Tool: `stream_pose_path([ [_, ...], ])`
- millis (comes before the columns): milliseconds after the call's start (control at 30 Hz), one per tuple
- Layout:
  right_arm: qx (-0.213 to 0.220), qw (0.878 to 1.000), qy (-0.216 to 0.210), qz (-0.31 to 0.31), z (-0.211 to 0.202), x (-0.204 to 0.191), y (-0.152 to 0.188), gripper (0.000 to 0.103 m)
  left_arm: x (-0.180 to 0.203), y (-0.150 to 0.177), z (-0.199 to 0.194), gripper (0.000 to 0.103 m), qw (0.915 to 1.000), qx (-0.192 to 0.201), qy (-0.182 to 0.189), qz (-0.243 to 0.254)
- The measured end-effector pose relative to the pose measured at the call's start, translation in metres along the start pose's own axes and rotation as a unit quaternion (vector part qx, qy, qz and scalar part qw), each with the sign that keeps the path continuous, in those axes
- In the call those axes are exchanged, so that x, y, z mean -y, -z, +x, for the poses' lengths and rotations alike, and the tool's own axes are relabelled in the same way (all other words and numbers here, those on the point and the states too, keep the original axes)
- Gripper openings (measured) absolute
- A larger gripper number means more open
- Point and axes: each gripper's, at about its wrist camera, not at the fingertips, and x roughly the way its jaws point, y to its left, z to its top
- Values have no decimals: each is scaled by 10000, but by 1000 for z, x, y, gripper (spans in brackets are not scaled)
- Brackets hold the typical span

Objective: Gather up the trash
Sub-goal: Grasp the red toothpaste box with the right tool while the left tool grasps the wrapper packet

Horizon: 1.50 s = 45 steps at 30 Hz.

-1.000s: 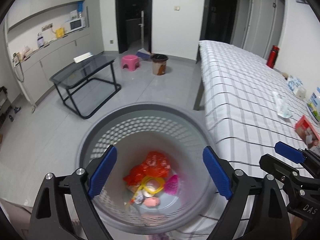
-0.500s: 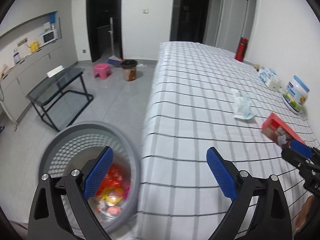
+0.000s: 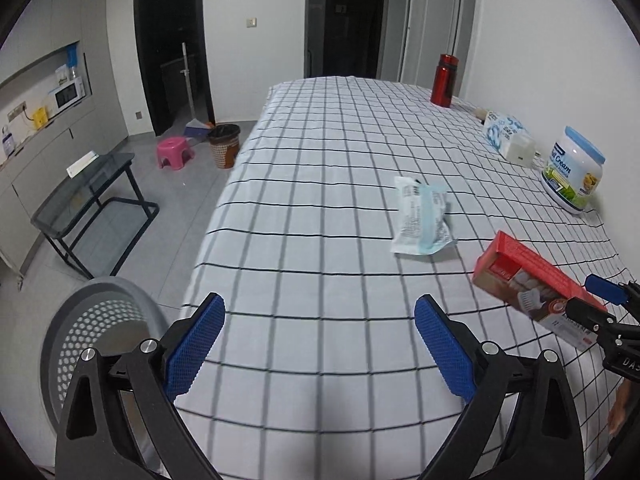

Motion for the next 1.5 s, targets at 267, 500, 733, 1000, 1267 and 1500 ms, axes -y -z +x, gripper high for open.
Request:
stream_pose_path([
  [267, -643, 9970, -196, -392, 30, 25, -9, 65, 31, -5, 16, 94, 9999, -117, 3, 113],
  [500, -1092, 9898, -373, -837, 57, 25, -14, 65, 42, -7, 24, 94, 9997, -160, -71, 173],
  [733, -1362, 9839, -472, -1059, 75, 16, -17, 44, 45, -11, 30, 94, 9996, -181, -120, 189],
  [1000, -1141, 9875, -1006, -406, 69, 24, -21, 34, 52, -21, 35, 94, 9995, -125, -86, 271],
  [1267, -396, 9940, -860, 545, 49, 45, -33, 34, 75, -42, 56, 94, 9989, -94, 22, 459],
  [1500, -122, 9929, -788, 880, 49, 55, -36, 34, 103, -57, 91, 94, 9976, -202, 105, 661],
])
